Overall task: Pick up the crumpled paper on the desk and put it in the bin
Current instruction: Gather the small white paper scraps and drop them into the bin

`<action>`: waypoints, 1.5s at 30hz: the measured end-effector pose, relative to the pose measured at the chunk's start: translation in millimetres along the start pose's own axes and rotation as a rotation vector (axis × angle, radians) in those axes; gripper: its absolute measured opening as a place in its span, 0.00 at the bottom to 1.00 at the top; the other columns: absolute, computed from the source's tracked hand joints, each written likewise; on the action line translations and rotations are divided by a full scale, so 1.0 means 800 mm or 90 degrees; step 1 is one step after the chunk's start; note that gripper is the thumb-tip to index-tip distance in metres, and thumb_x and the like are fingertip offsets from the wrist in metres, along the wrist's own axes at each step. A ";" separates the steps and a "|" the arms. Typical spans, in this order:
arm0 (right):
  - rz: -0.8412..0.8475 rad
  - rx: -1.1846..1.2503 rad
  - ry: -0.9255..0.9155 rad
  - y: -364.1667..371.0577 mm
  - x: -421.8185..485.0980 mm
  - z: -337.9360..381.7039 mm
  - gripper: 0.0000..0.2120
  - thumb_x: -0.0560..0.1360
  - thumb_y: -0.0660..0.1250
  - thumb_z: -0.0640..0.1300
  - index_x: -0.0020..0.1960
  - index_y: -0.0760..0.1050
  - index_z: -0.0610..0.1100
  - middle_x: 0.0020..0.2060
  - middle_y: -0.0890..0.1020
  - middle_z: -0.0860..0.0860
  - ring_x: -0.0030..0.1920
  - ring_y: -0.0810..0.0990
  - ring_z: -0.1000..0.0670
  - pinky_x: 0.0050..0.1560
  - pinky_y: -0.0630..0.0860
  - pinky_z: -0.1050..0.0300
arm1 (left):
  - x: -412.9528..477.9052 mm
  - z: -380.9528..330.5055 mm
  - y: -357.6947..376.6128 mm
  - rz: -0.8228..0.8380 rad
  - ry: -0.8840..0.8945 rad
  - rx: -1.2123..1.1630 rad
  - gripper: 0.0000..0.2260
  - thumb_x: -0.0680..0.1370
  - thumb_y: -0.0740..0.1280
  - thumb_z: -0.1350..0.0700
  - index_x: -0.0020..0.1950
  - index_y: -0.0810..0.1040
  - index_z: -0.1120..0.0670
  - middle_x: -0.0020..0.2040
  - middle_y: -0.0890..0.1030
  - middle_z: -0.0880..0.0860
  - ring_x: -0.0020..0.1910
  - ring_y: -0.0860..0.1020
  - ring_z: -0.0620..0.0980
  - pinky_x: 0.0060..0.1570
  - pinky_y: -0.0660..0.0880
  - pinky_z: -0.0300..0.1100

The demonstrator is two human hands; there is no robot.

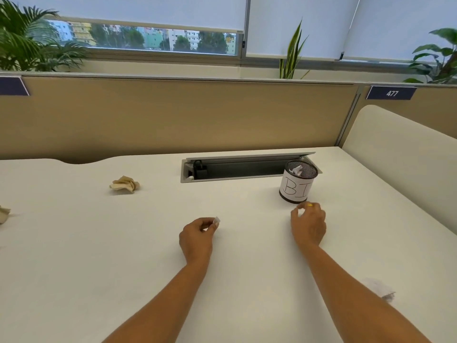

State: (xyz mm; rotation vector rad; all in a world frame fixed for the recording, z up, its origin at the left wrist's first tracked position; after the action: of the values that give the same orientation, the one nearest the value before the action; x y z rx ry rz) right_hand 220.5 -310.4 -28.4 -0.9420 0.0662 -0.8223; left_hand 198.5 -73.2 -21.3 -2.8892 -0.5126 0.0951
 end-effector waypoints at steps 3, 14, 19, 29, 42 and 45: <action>0.063 -0.093 -0.056 0.011 -0.009 -0.011 0.10 0.76 0.61 0.43 0.54 0.76 0.41 0.55 0.77 0.45 0.59 0.72 0.43 0.56 0.68 0.48 | 0.005 -0.032 0.027 0.035 0.040 0.031 0.10 0.72 0.71 0.53 0.48 0.83 0.57 0.45 0.84 0.53 0.43 0.78 0.47 0.50 0.76 0.42; -0.017 -0.231 -0.143 0.023 -0.016 -0.003 0.06 0.65 0.70 0.38 0.41 0.76 0.39 0.34 0.78 0.43 0.37 0.77 0.41 0.35 0.72 0.50 | 0.020 -0.142 0.167 0.199 0.136 0.073 0.09 0.74 0.68 0.59 0.52 0.82 0.60 0.51 0.83 0.59 0.47 0.80 0.55 0.52 0.79 0.47; -0.059 -0.223 -0.163 0.025 -0.016 -0.008 0.09 0.62 0.72 0.37 0.41 0.77 0.38 0.32 0.77 0.43 0.34 0.77 0.41 0.33 0.72 0.52 | 0.030 -0.178 0.209 0.245 0.161 0.109 0.08 0.74 0.68 0.60 0.51 0.82 0.60 0.50 0.83 0.60 0.43 0.78 0.52 0.46 0.75 0.41; -0.076 -0.247 -0.167 0.026 -0.015 -0.009 0.08 0.61 0.73 0.38 0.40 0.78 0.39 0.30 0.76 0.44 0.32 0.76 0.43 0.31 0.72 0.53 | 0.050 -0.182 0.255 0.307 0.137 0.194 0.15 0.73 0.68 0.66 0.59 0.77 0.59 0.58 0.79 0.61 0.51 0.80 0.59 0.54 0.79 0.52; 0.012 -0.224 -0.220 0.020 -0.031 -0.003 0.18 0.67 0.51 0.45 0.42 0.78 0.39 0.35 0.79 0.45 0.35 0.77 0.42 0.34 0.73 0.53 | 0.020 -0.030 0.098 0.214 0.195 0.384 0.12 0.79 0.60 0.56 0.62 0.74 0.54 0.64 0.76 0.52 0.64 0.71 0.51 0.66 0.65 0.43; 0.062 -0.227 -0.245 0.020 -0.046 -0.002 0.21 0.68 0.50 0.47 0.44 0.79 0.38 0.41 0.82 0.43 0.40 0.80 0.41 0.39 0.76 0.49 | 0.007 0.011 0.038 0.196 0.222 0.480 0.14 0.79 0.59 0.54 0.63 0.73 0.51 0.67 0.72 0.49 0.68 0.67 0.48 0.67 0.59 0.44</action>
State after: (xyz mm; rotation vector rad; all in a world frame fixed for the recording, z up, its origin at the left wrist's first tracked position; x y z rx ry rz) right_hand 203.5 -282.4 -51.8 -1.4099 -0.0776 -0.5358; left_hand 212.6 -97.4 -36.3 -2.1481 0.0434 -0.1397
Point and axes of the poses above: each hand's wrist, its own x-axis towards the middle knuckle, its own y-axis out of the palm, z = x × y, the point moved 1 cm from there along x, towards the middle knuckle
